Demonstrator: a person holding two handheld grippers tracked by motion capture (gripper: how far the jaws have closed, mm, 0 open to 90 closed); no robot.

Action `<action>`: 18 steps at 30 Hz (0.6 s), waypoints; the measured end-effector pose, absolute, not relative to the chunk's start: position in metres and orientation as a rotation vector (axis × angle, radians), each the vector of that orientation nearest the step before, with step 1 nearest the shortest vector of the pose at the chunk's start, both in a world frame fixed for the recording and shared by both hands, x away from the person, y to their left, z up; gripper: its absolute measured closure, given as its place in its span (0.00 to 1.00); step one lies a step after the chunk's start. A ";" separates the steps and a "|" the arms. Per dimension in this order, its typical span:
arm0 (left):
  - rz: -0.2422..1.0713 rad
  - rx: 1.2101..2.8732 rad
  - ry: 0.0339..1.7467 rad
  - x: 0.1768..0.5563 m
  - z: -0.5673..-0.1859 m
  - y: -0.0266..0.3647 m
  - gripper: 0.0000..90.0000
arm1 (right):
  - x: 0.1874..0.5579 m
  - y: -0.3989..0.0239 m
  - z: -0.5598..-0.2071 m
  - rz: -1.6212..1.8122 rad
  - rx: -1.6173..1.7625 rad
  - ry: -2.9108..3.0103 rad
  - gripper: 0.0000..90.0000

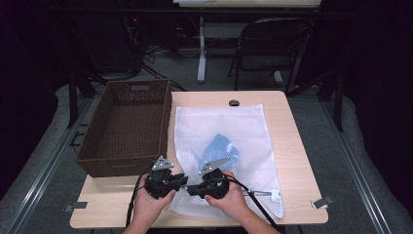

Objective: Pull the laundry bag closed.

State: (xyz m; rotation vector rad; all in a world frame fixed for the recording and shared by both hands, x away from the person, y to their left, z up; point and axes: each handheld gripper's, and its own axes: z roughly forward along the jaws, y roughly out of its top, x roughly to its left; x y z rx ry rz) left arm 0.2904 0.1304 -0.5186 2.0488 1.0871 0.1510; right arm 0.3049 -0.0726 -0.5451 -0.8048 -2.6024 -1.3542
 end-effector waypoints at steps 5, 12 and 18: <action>0.159 2.038 1.090 0.288 -0.518 0.132 0.80 | 0.304 -0.072 -0.545 -1.347 -0.799 -2.613 0.96; 0.144 2.029 1.090 0.283 -0.514 0.137 0.74 | 0.304 -0.072 -0.544 -1.344 -0.804 -2.618 0.96; 0.142 2.028 1.088 0.277 -0.511 0.140 0.73 | 0.305 -0.073 -0.543 -1.363 -0.801 -2.618 0.96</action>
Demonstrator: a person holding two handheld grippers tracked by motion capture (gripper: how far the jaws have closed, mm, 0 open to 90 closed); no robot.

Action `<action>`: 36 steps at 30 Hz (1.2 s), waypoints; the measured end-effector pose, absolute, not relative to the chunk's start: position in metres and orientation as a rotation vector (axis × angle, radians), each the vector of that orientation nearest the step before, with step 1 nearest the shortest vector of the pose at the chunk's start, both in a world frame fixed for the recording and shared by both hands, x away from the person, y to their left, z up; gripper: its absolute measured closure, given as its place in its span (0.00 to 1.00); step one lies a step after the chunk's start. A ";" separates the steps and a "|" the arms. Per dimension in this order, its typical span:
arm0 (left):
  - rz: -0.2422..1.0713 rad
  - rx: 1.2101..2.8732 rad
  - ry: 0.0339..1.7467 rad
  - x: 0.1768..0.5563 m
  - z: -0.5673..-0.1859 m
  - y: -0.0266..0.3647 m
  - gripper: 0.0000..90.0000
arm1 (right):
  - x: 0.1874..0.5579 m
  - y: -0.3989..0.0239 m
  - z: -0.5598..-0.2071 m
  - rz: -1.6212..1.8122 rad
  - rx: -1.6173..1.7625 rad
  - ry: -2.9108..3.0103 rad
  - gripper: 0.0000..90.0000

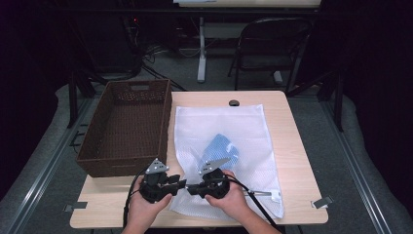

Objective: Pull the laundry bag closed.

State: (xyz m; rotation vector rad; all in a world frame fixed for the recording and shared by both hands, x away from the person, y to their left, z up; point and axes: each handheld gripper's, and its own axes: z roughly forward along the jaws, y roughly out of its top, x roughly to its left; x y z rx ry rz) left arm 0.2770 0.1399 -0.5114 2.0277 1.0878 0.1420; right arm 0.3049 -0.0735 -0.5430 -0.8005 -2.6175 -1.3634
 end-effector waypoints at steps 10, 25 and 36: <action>0.118 2.031 1.101 0.276 -0.515 0.144 0.75 | 0.306 -0.072 -0.543 -1.366 -0.802 -2.623 0.96; 0.101 2.046 1.140 0.277 -0.522 0.146 0.75 | 0.308 -0.073 -0.541 -1.392 -0.804 -2.621 0.96; 0.095 2.059 1.127 0.276 -0.522 0.146 0.90 | 0.308 -0.072 -0.541 -1.400 -0.807 -2.614 0.96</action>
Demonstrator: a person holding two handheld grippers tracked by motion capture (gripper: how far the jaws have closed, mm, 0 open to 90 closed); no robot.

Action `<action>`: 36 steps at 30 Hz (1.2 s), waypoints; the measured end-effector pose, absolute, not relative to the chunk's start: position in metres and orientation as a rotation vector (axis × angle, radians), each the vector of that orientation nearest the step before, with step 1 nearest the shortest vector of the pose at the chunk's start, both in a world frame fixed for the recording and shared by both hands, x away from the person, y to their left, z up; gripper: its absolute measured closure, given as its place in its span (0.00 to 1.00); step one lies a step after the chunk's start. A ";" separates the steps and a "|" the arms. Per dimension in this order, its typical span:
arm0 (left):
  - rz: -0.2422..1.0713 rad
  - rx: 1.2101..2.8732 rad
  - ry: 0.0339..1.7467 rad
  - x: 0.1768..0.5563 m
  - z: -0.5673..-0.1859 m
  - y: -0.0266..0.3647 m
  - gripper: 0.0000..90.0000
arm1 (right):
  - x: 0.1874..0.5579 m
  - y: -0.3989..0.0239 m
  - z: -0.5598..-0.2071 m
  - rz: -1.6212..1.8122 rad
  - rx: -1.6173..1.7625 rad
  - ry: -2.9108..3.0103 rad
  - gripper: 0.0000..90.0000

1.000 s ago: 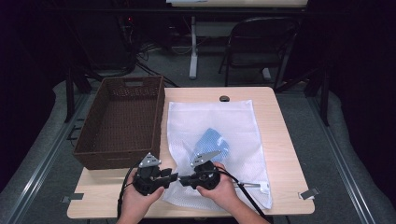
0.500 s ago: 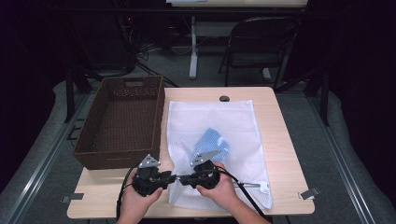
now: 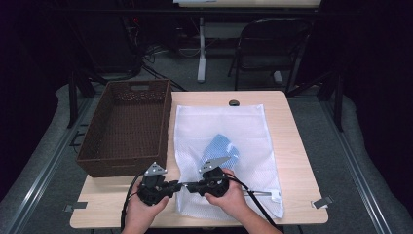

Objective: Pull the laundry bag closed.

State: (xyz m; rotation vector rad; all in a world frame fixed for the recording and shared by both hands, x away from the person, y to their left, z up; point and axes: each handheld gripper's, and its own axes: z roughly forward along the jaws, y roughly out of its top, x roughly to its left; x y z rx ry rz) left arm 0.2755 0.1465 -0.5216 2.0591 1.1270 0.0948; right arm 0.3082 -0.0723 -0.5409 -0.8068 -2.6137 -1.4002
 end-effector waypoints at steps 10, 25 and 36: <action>0.086 2.063 1.114 0.275 -0.520 0.145 0.94 | 0.310 -0.072 -0.543 -1.419 -0.835 -2.584 0.96; 0.061 2.046 1.103 0.275 -0.520 0.143 0.95 | 0.311 -0.072 -0.544 -1.431 -0.843 -2.554 0.96; 0.090 2.061 1.094 0.274 -0.519 0.142 0.95 | 0.310 -0.073 -0.543 -1.421 -0.887 -2.539 0.96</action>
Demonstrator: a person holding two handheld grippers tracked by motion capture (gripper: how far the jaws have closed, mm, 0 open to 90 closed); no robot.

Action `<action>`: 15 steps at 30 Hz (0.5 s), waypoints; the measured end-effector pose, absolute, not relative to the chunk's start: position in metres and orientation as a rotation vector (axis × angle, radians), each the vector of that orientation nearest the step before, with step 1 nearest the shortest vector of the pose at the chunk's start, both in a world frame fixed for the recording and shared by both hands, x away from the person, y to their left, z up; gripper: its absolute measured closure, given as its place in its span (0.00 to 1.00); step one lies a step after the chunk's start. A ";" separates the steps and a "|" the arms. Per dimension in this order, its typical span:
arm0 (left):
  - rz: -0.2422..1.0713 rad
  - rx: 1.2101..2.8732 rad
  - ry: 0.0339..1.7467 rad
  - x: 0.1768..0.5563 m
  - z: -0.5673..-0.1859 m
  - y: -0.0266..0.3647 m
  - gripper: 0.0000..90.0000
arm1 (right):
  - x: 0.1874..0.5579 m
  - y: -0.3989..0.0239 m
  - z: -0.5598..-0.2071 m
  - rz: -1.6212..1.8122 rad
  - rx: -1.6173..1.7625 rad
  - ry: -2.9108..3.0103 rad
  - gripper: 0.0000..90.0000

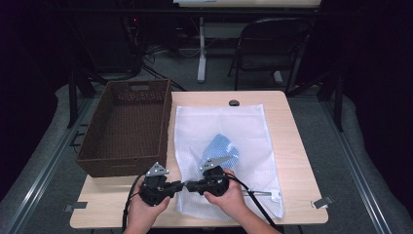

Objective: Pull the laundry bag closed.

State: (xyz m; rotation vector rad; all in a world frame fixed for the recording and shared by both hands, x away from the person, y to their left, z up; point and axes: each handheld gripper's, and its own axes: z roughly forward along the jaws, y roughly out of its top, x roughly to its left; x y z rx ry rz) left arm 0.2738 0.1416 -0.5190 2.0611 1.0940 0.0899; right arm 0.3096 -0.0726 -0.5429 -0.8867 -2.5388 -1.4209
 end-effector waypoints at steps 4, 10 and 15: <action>0.094 2.059 1.096 0.273 -0.519 0.142 0.95 | 0.309 -0.073 -0.542 -1.421 -0.902 -2.532 0.96; 0.108 2.066 1.088 0.273 -0.517 0.142 0.95 | 0.309 -0.073 -0.542 -1.415 -0.935 -2.500 0.96; 0.149 2.085 1.072 0.271 -0.515 0.139 0.95 | 0.309 -0.073 -0.540 -1.411 -0.961 -2.481 0.96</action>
